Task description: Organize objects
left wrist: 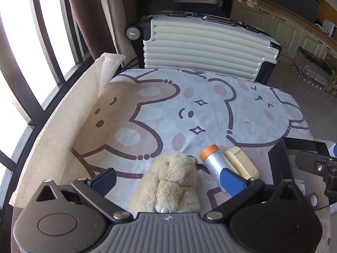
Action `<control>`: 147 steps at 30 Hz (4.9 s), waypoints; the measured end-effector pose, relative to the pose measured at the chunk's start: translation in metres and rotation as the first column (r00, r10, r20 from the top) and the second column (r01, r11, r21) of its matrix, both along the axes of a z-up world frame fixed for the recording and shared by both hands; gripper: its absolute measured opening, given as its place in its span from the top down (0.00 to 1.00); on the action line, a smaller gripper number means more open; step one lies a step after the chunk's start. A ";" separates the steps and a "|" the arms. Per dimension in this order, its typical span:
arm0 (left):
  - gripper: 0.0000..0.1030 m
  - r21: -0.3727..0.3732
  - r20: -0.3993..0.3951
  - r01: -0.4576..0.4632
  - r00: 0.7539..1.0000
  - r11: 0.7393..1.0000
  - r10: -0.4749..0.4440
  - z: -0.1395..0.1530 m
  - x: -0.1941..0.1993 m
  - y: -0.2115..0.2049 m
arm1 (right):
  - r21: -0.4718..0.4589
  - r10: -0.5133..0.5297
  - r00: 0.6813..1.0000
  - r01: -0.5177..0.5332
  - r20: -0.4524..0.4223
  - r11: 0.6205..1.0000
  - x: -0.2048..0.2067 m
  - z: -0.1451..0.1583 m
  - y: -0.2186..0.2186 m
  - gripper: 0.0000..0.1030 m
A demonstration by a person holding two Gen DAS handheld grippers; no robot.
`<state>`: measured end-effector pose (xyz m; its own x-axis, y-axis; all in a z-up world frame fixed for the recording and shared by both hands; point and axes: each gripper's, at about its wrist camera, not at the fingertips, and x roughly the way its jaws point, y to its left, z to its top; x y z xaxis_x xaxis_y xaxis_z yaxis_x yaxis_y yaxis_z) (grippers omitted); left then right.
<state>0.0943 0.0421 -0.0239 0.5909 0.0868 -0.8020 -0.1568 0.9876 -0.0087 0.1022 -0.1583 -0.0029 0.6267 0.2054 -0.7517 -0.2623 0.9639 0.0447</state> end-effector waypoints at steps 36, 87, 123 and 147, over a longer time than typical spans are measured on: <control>0.00 0.045 -0.038 0.061 0.998 0.997 -0.059 -0.037 0.027 0.010 | 0.033 0.133 0.951 -0.129 -0.280 0.991 0.027 -0.081 0.020 0.34; 0.00 -0.003 -0.243 0.225 0.945 0.974 -0.219 -0.104 0.044 -0.003 | -0.072 0.168 0.888 -0.219 -0.428 0.973 0.051 -0.145 0.044 0.42; 0.00 0.275 -0.405 0.248 0.906 0.929 -0.122 -0.128 0.057 -0.030 | -0.117 0.212 0.883 -0.284 -0.418 0.952 0.037 -0.144 0.042 0.52; 0.31 0.071 -0.417 0.142 0.903 0.987 -0.100 -0.127 0.055 -0.008 | -0.119 0.238 0.871 -0.316 -0.430 0.941 0.036 -0.148 0.045 0.49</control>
